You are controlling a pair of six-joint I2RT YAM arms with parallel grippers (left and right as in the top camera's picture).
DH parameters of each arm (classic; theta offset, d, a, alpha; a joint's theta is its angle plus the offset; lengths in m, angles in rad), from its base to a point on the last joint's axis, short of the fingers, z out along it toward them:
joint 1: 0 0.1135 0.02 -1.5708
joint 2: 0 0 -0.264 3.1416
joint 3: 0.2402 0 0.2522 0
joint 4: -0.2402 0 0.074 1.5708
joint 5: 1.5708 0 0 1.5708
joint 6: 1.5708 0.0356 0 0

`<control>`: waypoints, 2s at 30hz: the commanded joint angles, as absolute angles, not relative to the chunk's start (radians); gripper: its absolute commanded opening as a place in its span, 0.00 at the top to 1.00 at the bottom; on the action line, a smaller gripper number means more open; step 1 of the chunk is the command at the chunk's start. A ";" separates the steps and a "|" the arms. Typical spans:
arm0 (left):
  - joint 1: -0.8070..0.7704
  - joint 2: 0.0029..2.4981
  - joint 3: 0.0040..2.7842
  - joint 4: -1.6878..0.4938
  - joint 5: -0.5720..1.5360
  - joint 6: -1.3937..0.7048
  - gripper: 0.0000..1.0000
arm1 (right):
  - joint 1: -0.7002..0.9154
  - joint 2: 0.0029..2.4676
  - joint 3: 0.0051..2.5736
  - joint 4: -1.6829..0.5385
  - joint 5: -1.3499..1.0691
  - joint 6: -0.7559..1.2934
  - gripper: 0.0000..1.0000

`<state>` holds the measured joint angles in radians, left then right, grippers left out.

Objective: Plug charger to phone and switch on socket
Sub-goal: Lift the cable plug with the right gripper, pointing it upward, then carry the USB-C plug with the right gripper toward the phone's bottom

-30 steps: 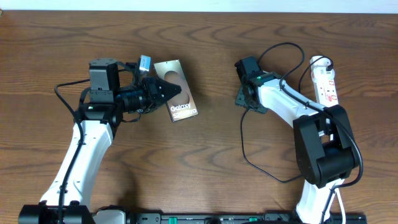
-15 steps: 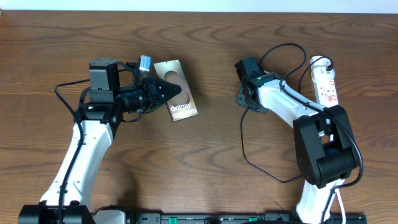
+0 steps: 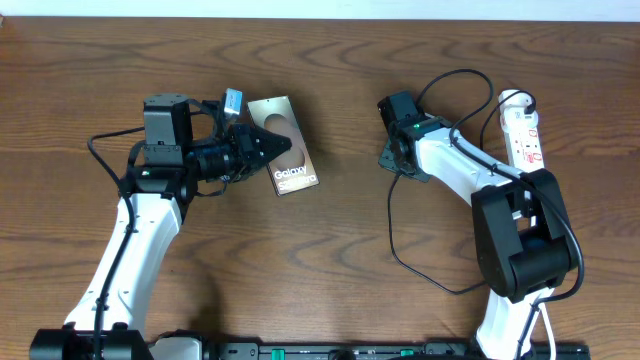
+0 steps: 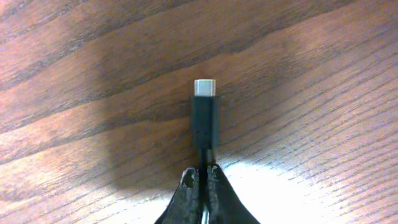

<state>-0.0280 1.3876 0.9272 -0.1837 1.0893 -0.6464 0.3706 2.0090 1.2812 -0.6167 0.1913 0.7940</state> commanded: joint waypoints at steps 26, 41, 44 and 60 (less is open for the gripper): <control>-0.023 1.377 0.937 -0.128 1.325 -0.627 0.93 | 0.370 1.573 1.256 -0.964 -0.392 0.213 0.99; -0.024 1.377 0.937 -0.118 1.366 -0.646 0.93 | 0.744 1.308 1.254 -1.031 -0.326 0.196 0.99; -0.024 1.377 0.937 -0.103 1.351 -0.654 0.93 | 0.758 1.314 1.254 -1.012 -0.320 0.229 0.99; -0.128 1.377 0.937 0.228 1.124 -0.830 0.93 | 0.758 1.316 1.254 -0.955 -0.319 0.231 0.99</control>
